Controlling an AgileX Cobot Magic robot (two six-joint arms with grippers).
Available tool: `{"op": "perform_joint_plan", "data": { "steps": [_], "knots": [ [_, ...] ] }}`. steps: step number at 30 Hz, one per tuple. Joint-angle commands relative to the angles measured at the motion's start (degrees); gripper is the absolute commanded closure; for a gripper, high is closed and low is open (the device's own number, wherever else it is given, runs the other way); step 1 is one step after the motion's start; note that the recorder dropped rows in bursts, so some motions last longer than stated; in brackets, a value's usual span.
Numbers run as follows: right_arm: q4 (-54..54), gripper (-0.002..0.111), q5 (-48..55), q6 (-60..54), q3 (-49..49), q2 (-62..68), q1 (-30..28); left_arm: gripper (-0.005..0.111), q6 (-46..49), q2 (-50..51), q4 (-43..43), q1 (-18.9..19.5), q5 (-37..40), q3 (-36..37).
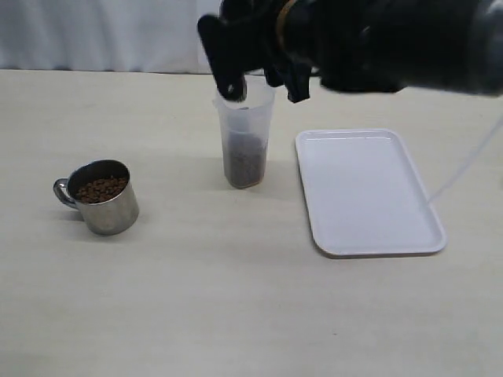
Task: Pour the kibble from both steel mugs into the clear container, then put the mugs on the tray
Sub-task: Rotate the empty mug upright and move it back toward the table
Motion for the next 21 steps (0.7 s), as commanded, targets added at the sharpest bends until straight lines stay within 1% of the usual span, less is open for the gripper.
{"op": "perform_joint_plan", "data": {
  "steps": [1,4,7,8,11,12,15,16,18,21],
  "knots": [
    [18.30,0.104,-15.21,-4.71,3.44,-6.97,-7.48,0.107,-0.13,-0.09,-0.20,-0.09,-0.37,0.20],
    [20.73,0.104,-25.16,-5.16,9.94,-9.87,-12.62,0.107,-0.13,-0.09,-0.20,-0.09,-0.37,0.20],
    [19.25,0.104,-36.35,-2.78,17.10,-10.92,-18.14,0.107,-0.13,-0.09,-0.20,-0.09,-0.52,0.20],
    [17.69,0.104,-40.33,-0.36,19.25,-10.92,-19.94,0.107,-0.13,-0.09,-0.20,-0.09,-0.67,0.20],
    [4.78,0.104,-54.90,12.95,23.22,-9.77,-27.99,0.107,-0.13,-0.09,-0.20,-0.09,-0.67,0.20],
    [-3.08,0.104,-63.84,19.60,23.48,-8.72,-31.05,0.107,-0.13,-0.09,-0.20,-0.09,-0.67,0.20],
    [-16.21,0.104,-84.11,30.59,22.49,-4.94,-39.09,0.107,-0.13,-0.09,-0.20,-0.09,-0.67,0.20],
    [-17.16,0.104,-87.13,32.02,22.23,-3.36,-40.54,0.107,-0.13,-0.09,-0.20,-0.09,-0.67,0.20],
    [-17.16,0.104,-89.39,34.04,22.11,-0.01,-42.44,0.107,-0.13,-0.09,-0.20,-0.09,-0.67,0.20],
    [-16.93,0.104,-90.51,33.56,22.11,5.11,-41.48,0.107,-0.13,-0.09,-0.20,-0.09,-0.67,0.20]
  ]
}}
